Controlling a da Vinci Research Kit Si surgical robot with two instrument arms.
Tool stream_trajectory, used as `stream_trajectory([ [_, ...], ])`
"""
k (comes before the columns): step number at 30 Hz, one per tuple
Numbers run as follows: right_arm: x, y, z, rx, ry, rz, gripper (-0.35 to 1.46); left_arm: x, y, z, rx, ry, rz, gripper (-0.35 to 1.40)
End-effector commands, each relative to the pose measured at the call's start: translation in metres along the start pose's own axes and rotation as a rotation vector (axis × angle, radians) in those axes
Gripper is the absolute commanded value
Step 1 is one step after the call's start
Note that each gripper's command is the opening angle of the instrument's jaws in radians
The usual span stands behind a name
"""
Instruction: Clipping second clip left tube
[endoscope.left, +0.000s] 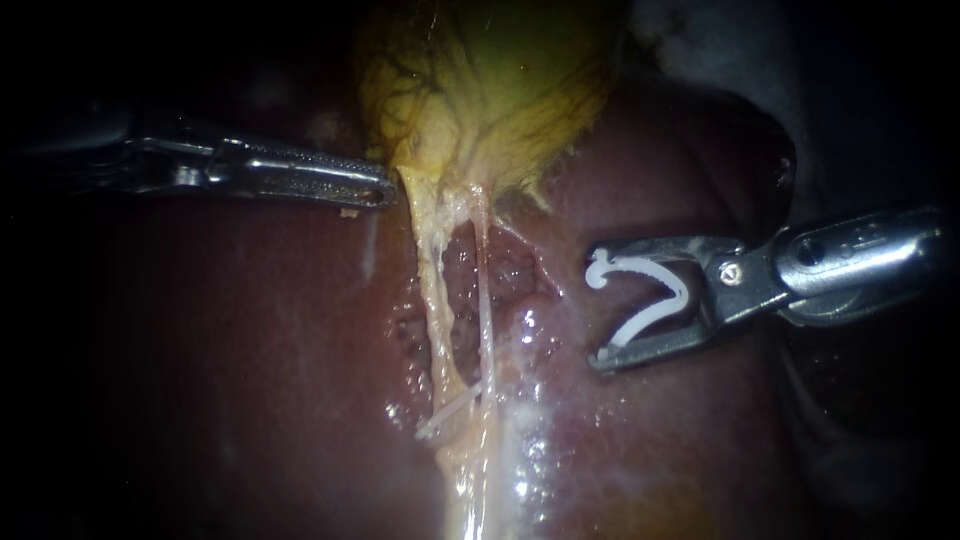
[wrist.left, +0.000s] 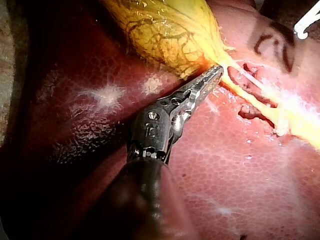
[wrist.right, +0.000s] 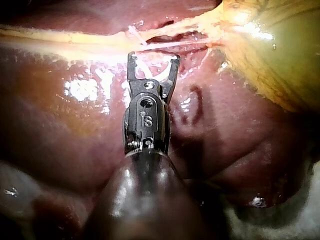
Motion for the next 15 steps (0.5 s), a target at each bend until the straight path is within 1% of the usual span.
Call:
stream_trajectory([
  [1, 0.0, 0.0, 0.0, 0.0, 0.0, 0.0, 0.59, 0.0, -0.0001, -0.0001, 0.0, 0.0, 0.0, -0.35],
  [5, 0.0, 0.0, 0.0, 0.0, 0.0, 0.0, 0.59, -0.0002, -0.0003, -0.0005, 0.002, 0.003, -0.001, -0.35],
  [8, -0.0001, 0.0001, 0.0, 0.0, 0.0, 0.0, 0.59, -0.001, -0.0004, -0.0016, 0.011, -0.004, -0.006, -0.35],
  [11, -0.0001, 0.0001, 0.0, -0.001, 0.0, 0.0, 0.59, -0.0021, -0.0005, -0.0036, 0.01, -0.02, -0.013, -0.35],
  [15, -0.0001, 0.0002, 0.0001, -0.001, 0.0, 0.0, 0.59, -0.0035, -0.0005, -0.0067, -0.008, -0.046, -0.024, -0.35],
])
